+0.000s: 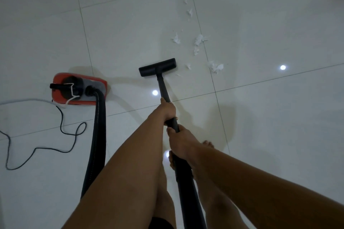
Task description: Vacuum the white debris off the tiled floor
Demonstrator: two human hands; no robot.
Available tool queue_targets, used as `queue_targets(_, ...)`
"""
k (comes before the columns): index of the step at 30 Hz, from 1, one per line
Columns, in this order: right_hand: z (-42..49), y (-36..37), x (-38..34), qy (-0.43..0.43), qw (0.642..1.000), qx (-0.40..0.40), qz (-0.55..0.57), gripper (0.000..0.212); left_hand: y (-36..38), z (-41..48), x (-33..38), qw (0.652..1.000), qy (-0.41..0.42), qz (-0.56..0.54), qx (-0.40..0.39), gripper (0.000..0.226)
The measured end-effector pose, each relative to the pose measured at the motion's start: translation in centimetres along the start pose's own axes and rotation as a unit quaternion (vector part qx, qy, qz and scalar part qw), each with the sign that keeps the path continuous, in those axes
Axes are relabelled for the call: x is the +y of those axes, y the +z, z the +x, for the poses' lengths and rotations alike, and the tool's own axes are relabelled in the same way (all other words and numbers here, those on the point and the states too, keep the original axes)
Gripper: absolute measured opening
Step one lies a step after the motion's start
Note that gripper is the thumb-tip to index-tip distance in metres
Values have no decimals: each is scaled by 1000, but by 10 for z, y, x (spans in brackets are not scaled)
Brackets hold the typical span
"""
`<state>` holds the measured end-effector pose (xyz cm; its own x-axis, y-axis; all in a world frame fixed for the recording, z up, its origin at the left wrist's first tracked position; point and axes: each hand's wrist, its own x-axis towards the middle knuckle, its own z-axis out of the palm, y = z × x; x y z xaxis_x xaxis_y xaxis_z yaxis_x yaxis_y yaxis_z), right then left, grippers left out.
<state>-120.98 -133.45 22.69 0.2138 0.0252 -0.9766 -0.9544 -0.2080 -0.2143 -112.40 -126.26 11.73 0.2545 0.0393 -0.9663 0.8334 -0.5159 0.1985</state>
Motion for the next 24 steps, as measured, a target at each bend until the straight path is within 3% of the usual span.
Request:
queue_targets(6, -7, -53, 59, 19, 999, 33, 6, 39, 84, -17, 6, 1000, 10, 8, -13, 66)
queue_targets(8, 22, -60, 93, -3, 996, 78, -35, 81, 103, -19, 5, 1000, 8, 8, -22, 66)
queue_targets(10, 63, -55, 135, -1, 992, 106, -68, 95, 119, -19, 0, 999, -3, 18, -26, 67)
queue_targets(14, 74, -61, 153, 26, 990, 98, -93, 79, 136, -18, -5, 999, -14, 34, -17, 69)
queue_targets(16, 76, -70, 157, 15, 989, 100, -104, 81, 146, 0, -12, 997, -1, 71, -17, 70)
queue_targets(19, 53, -81, 143, 14, 989, 90, -112, 85, 170, 80, -48, 988, -31, 148, 28, 85)
queue_targets(21, 48, -88, 142, 8, 992, 75, -102, 74, 191, 138, -72, 982, -31, 150, 108, 92)
queue_targets(22, 47, -91, 141, 4, 993, 70, -95, 69, 192, 147, -73, 984, -21, 152, 93, 91)
queue_targets(23, 48, -94, 143, -3, 994, 67, -91, 65, 190, 112, -55, 978, -24, 193, 74, 91)
queue_targets(24, 49, -97, 145, -11, 994, 63, -84, 63, 173, 56, -32, 982, -34, 167, 79, 91)
